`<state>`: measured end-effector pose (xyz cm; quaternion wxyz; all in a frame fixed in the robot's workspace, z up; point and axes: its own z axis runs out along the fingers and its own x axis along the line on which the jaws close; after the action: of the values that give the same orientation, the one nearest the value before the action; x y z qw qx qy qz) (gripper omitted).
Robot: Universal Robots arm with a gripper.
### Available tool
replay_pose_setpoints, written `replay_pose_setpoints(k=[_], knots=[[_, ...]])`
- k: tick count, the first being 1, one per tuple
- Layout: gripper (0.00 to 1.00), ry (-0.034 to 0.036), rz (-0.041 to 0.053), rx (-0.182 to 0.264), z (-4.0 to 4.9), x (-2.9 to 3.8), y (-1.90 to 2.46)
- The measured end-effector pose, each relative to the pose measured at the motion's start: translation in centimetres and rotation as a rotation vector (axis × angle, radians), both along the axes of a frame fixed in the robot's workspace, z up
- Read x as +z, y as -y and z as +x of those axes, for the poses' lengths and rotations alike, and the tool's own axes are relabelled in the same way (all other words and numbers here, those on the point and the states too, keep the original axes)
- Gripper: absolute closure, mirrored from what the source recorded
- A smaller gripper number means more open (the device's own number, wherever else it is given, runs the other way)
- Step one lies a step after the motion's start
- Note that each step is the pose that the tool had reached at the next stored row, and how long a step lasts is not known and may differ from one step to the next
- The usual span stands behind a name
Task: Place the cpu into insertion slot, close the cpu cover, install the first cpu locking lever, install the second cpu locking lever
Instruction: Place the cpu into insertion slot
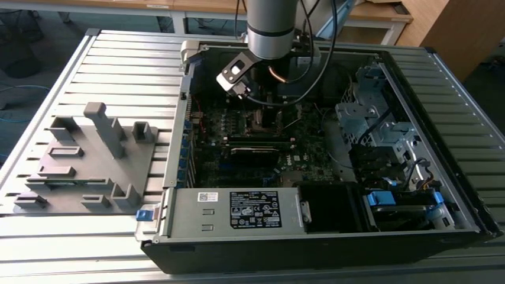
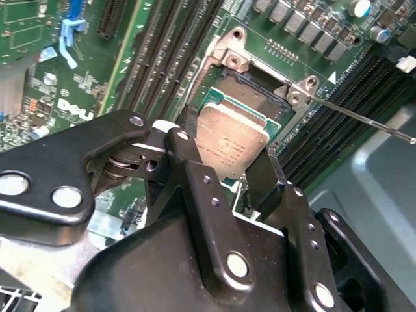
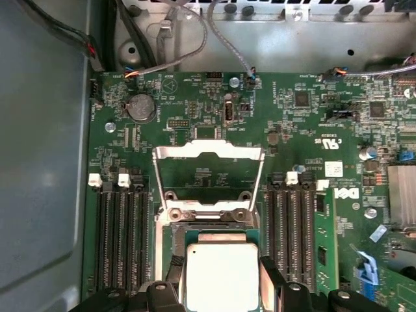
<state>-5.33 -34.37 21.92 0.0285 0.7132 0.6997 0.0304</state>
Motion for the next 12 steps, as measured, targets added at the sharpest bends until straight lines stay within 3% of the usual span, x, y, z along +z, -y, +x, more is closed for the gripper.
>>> replay_pose_setpoints(k=[5,12], knots=[[0.46,-0.0003,0.0001,-0.004,-0.07,-0.54,-0.40],[0.46,-0.0010,-0.0002,-0.012,-0.12,-1.34,-0.50]])
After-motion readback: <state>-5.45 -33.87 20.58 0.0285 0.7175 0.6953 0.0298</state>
